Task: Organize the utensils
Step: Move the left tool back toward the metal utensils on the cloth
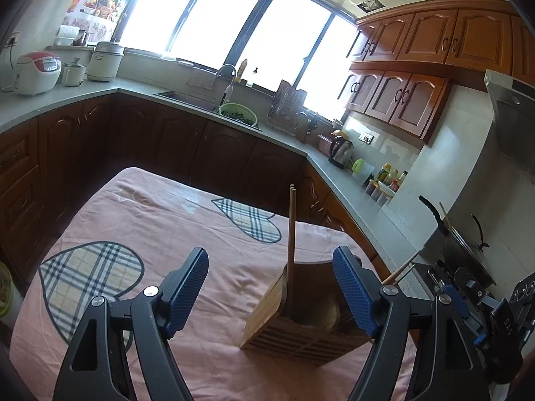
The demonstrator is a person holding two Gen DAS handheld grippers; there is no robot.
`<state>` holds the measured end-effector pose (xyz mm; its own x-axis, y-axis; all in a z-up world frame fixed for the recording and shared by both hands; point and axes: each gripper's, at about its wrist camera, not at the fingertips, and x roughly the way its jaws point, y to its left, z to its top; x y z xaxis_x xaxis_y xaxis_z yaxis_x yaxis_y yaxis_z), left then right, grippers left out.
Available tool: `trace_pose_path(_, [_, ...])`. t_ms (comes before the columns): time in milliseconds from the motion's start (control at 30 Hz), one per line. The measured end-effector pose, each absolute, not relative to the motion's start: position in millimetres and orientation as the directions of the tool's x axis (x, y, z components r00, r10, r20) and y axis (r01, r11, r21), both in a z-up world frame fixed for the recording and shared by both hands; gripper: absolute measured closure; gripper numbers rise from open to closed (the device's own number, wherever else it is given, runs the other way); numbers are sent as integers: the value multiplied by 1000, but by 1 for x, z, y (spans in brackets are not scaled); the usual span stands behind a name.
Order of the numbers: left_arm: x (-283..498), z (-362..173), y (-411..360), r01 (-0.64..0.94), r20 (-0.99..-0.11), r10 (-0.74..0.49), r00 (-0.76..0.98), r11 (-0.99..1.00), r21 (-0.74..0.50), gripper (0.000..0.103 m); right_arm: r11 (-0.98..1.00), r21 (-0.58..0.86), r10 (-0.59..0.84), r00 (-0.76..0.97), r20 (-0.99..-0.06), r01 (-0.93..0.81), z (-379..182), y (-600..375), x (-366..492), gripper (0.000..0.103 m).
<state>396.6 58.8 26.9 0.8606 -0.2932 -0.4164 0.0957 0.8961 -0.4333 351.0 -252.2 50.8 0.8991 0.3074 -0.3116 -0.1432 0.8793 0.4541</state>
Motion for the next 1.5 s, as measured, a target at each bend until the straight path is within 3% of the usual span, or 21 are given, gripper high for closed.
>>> trace_pose_path(800, [260,19,94,11,-521,-278,807,889,-458,26,880,438,361,857,-368,-183,35,-244,259,15])
trace_pose_path(1500, [222,-15,77,-38,-658,-252,710,918,-394,26,885,394,420,790,-447,-248,-1,-221,218,15])
